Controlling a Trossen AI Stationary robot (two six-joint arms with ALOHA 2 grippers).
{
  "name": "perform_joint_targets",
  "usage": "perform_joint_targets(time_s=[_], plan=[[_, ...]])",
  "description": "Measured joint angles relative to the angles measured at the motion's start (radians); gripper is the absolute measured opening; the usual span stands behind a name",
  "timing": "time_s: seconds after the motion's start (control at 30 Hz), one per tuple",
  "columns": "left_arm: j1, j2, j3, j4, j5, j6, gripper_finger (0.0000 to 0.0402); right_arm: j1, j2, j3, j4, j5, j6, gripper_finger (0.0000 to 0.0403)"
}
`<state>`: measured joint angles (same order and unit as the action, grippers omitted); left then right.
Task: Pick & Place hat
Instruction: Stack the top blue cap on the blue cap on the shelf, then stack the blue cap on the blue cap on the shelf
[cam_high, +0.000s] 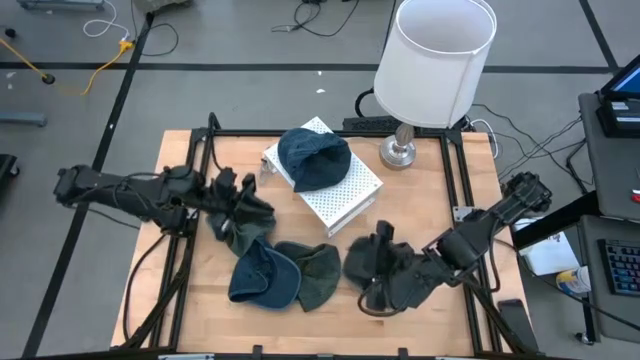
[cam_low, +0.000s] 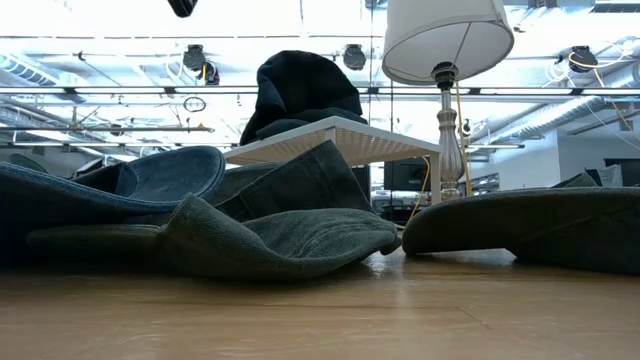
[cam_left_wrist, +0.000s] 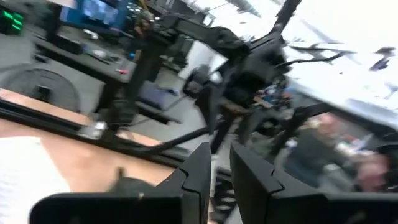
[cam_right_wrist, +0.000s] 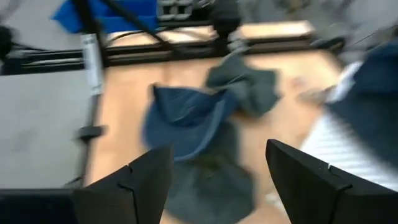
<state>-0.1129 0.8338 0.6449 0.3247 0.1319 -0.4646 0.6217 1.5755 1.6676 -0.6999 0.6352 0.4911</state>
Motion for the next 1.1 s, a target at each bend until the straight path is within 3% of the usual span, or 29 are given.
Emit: perform_joint_targets(time_s=[0.2,0.33,0.5,0.67,0.77,0.93,1.1], plan=[[-0.156,0.092,0.0,0.178,-0.062,-0.197,0.0111,0.035,0.0,-0.015,0.022,-0.137,0.024,0.0251],[-0.235,0.168,0.0,0.199,-0.071,-0.372,0.0165,0.067,0.003,-0.061,0.065,-0.143,0.023,0.0251],[-0.326,0.262,0.0,0.204,-0.092,-0.735,0.0203,0.091,0.001,-0.133,0.17,-0.213,0.037,0.0251],[-0.446,0.34,0.0,0.213,-0.168,-1.062,0.0207,0.101,0.001,-0.197,0.275,-0.221,0.046,0.0251],[-0.529,0.38,0.001,0.23,-0.297,-1.192,0.02,0.101,0.002,-0.234,0.324,-0.222,0.047,0.0251],[-0.686,0.472,0.008,0.298,-0.651,-1.319,0.0183,0.1,0.002,-0.285,0.448,-0.221,0.051,0.0251],[-0.804,0.6,0.112,0.308,-0.965,-1.354,0.0173,0.1,0.002,-0.311,0.54,-0.222,0.084,0.0251]])
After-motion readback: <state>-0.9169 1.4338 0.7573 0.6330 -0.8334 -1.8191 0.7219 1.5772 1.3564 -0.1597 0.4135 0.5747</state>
